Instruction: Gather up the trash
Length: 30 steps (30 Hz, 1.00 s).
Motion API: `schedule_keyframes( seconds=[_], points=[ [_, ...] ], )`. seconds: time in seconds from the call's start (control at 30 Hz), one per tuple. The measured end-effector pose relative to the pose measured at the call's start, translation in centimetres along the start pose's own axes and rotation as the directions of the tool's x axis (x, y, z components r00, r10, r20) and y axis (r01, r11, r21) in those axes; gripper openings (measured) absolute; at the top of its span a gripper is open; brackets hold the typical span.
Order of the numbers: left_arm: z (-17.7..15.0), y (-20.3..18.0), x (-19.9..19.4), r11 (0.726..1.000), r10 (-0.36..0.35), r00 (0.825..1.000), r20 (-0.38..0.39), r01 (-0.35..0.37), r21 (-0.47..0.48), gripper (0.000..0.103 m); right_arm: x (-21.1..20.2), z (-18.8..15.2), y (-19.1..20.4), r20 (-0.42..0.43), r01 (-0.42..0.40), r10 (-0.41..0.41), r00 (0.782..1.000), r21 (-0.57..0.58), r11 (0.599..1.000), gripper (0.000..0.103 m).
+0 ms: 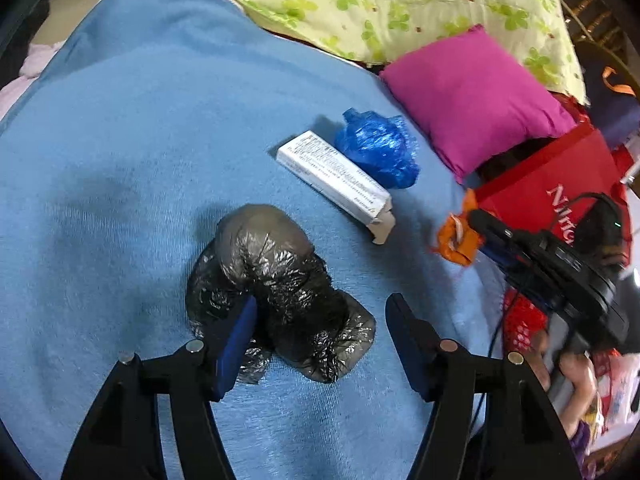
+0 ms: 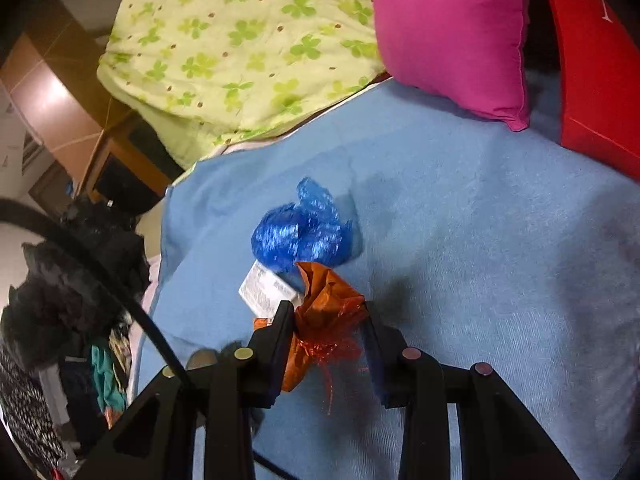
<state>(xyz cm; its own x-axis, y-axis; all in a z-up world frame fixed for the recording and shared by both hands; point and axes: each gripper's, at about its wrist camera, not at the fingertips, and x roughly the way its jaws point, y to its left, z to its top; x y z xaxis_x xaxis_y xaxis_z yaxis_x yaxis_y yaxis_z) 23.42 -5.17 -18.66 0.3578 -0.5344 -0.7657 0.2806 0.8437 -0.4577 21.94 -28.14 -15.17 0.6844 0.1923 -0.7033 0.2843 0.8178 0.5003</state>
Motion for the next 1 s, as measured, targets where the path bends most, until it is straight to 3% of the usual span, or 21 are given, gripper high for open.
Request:
schedule_keyframes(
  seconds=[0.17, 0.23, 0.37, 0.7, 1.0],
  points=[
    [-1.1, -1.2, 1.1, 0.995, 0.096, 0.995, 0.042, -0.097, 0.028, 0.066, 0.3, -0.9, 0.0, -0.036, 0.015, -0.016, 0.999, -0.03, 0.999, 0.036],
    [-1.4, -1.6, 1.9, 0.985, 0.156, 0.987, 0.048, -0.159, 0.069, 0.056, 0.3, -1.2, -0.1, -0.044, 0.016, -0.017, 0.999, -0.034, 0.999, 0.036],
    [-1.4, -1.4, 1.7, 0.986, 0.152, 0.986, 0.064, -0.155, 0.062, 0.042, -0.2, -1.4, -0.1, -0.033, 0.016, -0.017, 0.999, -0.043, 0.999, 0.036],
    [-2.1, -3.6, -1.1, 0.971, 0.194, 0.97, 0.147, -0.211, 0.109, 0.041, -1.7, -1.8, -0.2, 0.007, 0.039, -0.038, 0.999, -0.069, 0.997, 0.036],
    [-7.0, -5.4, -3.3, 0.95, 0.239, 0.954, 0.182, -0.268, 0.157, 0.041, -3.4, -2.5, 0.5, 0.044, 0.016, -0.012, 0.999, -0.096, 0.995, 0.036]
  ],
)
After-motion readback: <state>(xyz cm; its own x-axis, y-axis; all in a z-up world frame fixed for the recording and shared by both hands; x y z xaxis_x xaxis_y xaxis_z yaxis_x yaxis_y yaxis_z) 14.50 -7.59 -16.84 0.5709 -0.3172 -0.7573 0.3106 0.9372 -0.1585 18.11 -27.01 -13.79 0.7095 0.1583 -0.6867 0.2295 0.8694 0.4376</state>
